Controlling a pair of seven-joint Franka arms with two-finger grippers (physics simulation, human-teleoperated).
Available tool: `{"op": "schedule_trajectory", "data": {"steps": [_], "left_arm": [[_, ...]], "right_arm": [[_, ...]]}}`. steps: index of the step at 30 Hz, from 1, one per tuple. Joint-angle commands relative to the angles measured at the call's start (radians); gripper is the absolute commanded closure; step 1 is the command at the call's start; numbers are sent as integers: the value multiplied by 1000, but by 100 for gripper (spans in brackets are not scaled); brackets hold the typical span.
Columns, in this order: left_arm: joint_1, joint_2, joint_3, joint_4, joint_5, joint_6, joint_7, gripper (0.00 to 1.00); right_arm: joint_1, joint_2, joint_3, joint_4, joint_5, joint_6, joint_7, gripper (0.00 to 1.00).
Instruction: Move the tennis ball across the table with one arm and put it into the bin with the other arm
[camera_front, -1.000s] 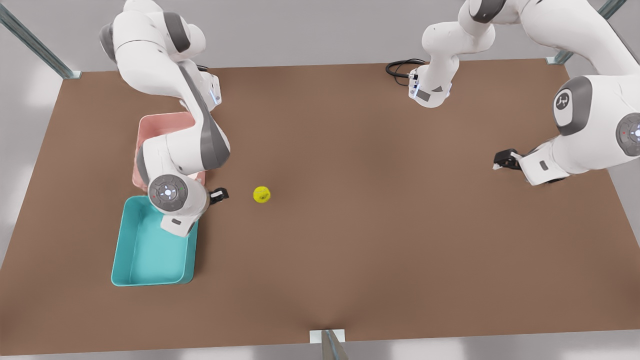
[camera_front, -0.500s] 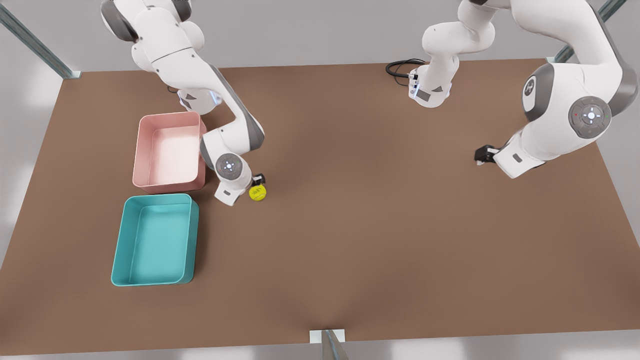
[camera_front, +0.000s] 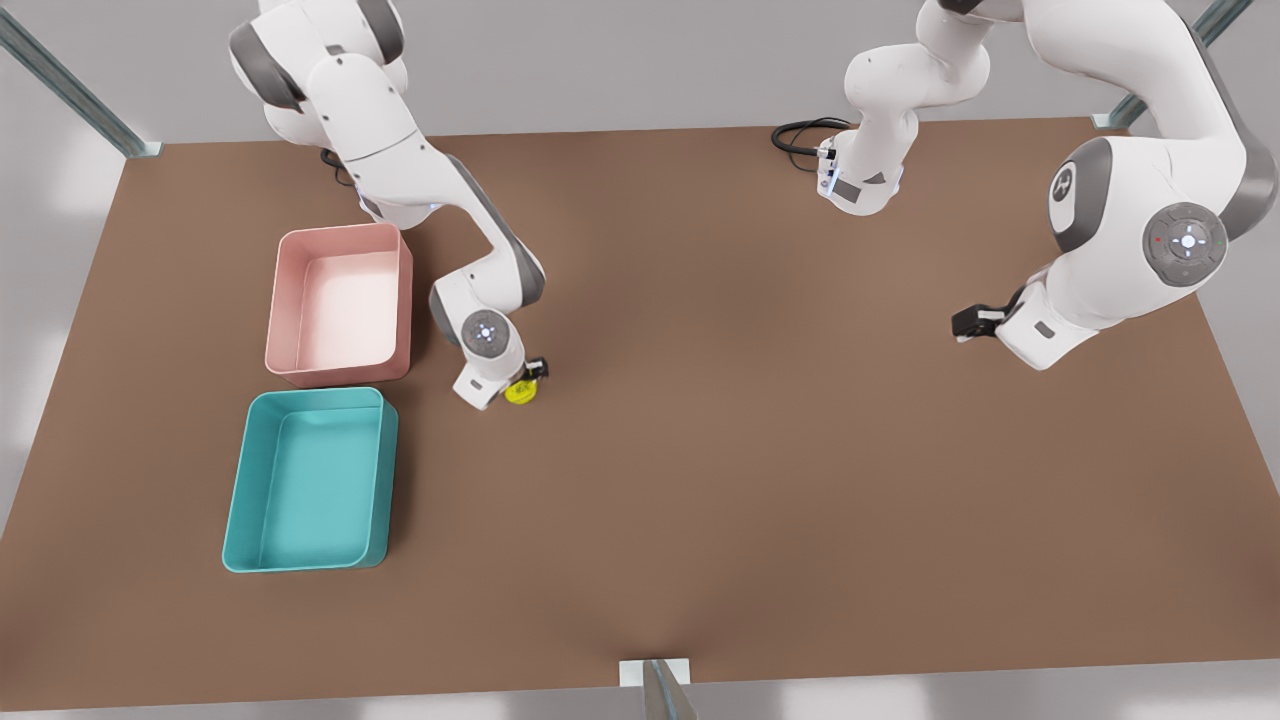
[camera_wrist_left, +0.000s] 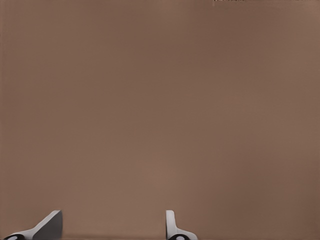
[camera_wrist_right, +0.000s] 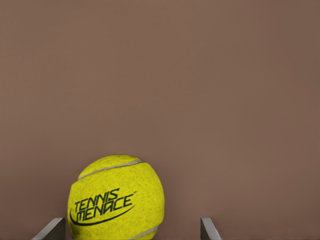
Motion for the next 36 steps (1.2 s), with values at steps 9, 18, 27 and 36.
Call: {"op": "schedule_trajectory", "data": {"steps": [9,18,27,36], "left_arm": [[3,-1,-1,1,-1,3,-91,0],[3,-1,-1,11,1,1,-91,0],[3,0,-1,11,1,1,-91,0],[3,-1,-1,12,1,-2,-91,0]], "right_arm": [[39,49,-2,0,2,95,113,0],[35,72,-2,-3,0,125,111,5],[21,28,-2,10,2,125,113,60],[-273,-96,-50,70,-12,110,-338,59]]}}
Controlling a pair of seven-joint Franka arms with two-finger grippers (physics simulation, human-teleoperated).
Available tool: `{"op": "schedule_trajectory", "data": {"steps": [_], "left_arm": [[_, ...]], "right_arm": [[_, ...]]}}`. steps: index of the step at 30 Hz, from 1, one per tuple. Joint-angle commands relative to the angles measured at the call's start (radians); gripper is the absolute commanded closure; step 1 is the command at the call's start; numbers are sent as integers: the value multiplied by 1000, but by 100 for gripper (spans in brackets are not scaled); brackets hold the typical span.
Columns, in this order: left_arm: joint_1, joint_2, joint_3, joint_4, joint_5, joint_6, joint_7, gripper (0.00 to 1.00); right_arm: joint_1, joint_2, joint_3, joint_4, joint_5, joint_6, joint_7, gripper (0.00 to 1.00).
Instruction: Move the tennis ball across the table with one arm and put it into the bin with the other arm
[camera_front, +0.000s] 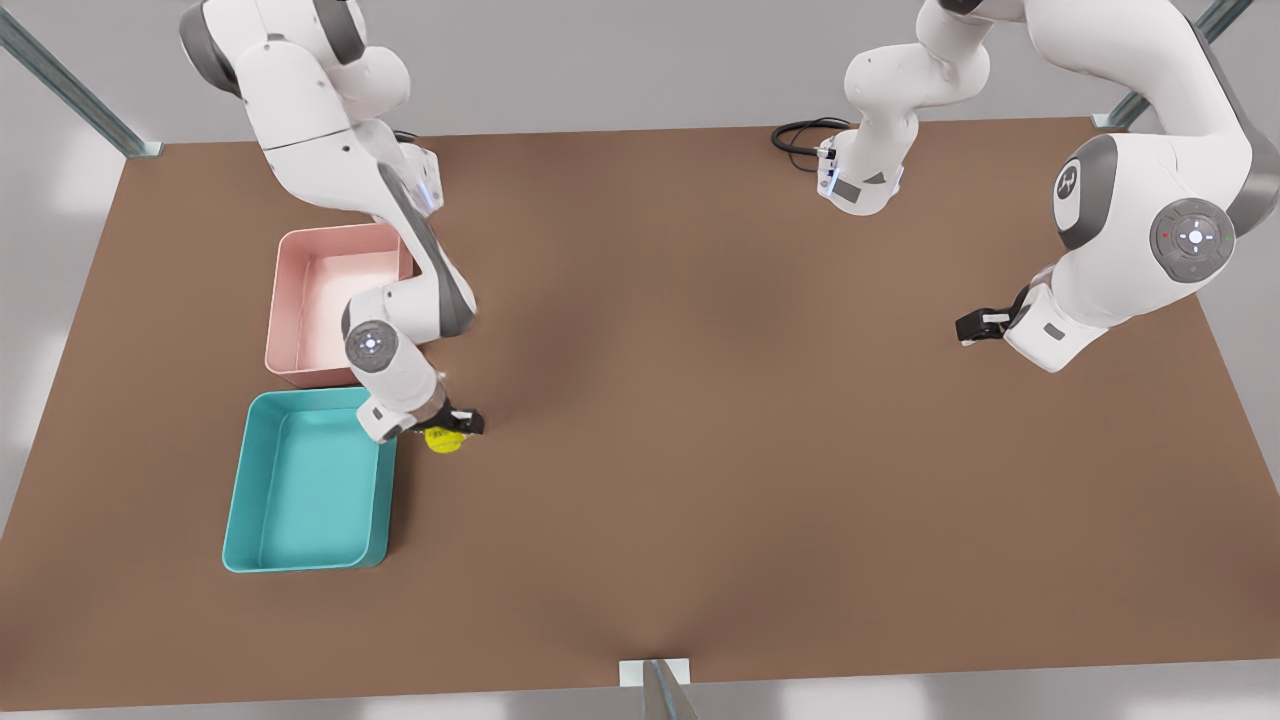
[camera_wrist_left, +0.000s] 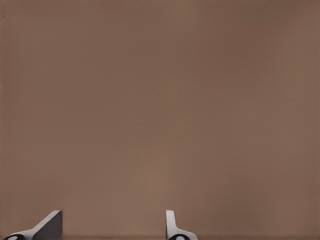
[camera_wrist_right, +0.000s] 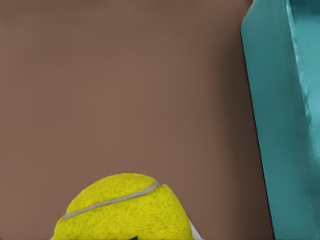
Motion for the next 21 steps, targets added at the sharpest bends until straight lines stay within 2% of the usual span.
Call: {"op": "schedule_trajectory", "data": {"steps": [1,6,7,8,12,13,14,15,16,18,21], "left_arm": [[-1,-1,-1,1,0,-4,-17,0],[-1,-1,-1,4,0,-4,-12,0],[-1,-1,-1,6,2,-4,-12,0],[-4,-3,-4,6,0,-5,-17,0],[-3,-4,-4,6,0,-21,-15,0],[-3,-4,-4,6,0,-21,-17,0],[-3,-4,-4,4,0,-21,-15,0],[-3,-3,-4,6,0,-21,-14,0],[-3,-4,-4,6,0,-21,-14,0],[-3,-4,-4,6,0,-21,-14,0],[-3,-4,-4,6,0,-21,-14,0]], "right_arm": [[-36,-2,-63,41,-29,-27,-445,59],[-96,49,-181,104,-23,-77,-705,59],[-100,63,-184,108,-18,-77,-708,12],[-100,69,-184,108,-15,-79,-707,0],[-100,64,-182,117,17,-132,-694,0],[-100,63,-182,183,89,-256,-691,0],[-100,55,-182,307,88,-522,-612,0],[-100,49,-182,439,43,-781,-575,0],[-100,32,-172,529,-56,-911,-573,0],[-148,-127,-83,544,-176,-1010,-573,0],[-172,-236,-80,536,-158,-1074,-570,0]]}}
